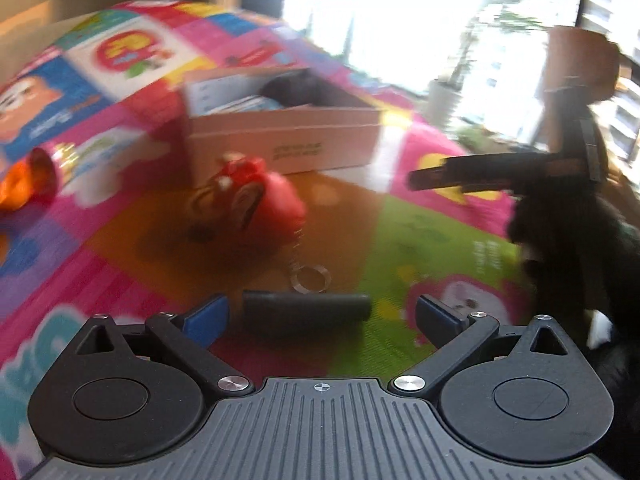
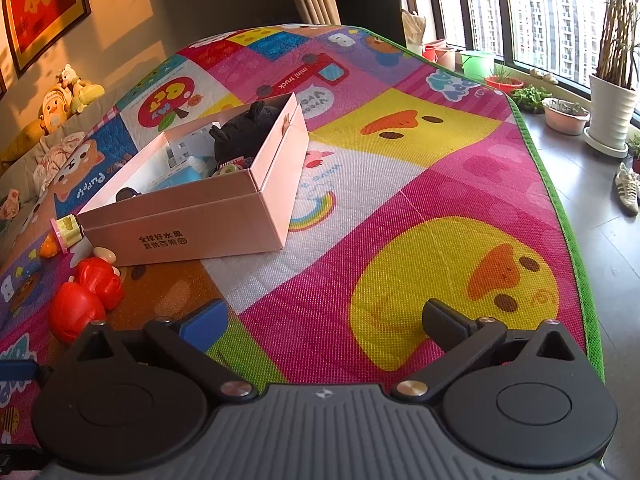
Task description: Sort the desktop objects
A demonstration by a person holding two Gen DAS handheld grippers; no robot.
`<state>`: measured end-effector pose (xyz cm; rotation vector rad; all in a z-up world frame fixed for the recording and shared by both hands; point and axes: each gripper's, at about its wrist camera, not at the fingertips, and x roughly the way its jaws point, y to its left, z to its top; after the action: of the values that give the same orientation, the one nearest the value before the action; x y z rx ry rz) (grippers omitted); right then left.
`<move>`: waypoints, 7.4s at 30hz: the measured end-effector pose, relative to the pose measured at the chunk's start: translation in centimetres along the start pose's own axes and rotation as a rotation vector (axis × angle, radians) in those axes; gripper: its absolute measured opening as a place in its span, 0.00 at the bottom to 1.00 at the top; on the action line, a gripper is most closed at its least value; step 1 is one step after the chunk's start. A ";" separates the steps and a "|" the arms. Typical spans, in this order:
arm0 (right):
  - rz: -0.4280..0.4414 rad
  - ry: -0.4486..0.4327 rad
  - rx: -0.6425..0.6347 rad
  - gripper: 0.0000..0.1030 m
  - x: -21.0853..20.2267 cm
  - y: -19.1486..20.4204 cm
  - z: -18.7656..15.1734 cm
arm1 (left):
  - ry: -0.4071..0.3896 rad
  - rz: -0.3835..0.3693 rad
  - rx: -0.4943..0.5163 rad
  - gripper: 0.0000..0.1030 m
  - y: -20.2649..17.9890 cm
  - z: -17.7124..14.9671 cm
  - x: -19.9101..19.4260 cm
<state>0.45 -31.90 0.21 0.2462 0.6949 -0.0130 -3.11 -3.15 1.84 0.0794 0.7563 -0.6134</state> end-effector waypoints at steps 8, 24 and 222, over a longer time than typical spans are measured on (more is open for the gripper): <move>0.008 -0.003 0.000 1.00 -0.1 -0.2 -0.1 | 0.005 0.110 0.055 0.96 -2.1 -0.1 1.1; 0.179 0.025 -0.432 1.00 0.0 14.0 1.4 | -0.023 0.294 -0.031 0.79 1.4 -2.8 -2.1; 0.095 -0.067 -0.152 1.00 -2.0 4.8 -1.5 | -0.075 0.773 -0.387 0.65 20.1 8.8 6.4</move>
<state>-1.56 -27.04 1.42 0.1318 0.6142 0.1214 16.99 7.75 1.08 -0.0117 0.6927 0.2663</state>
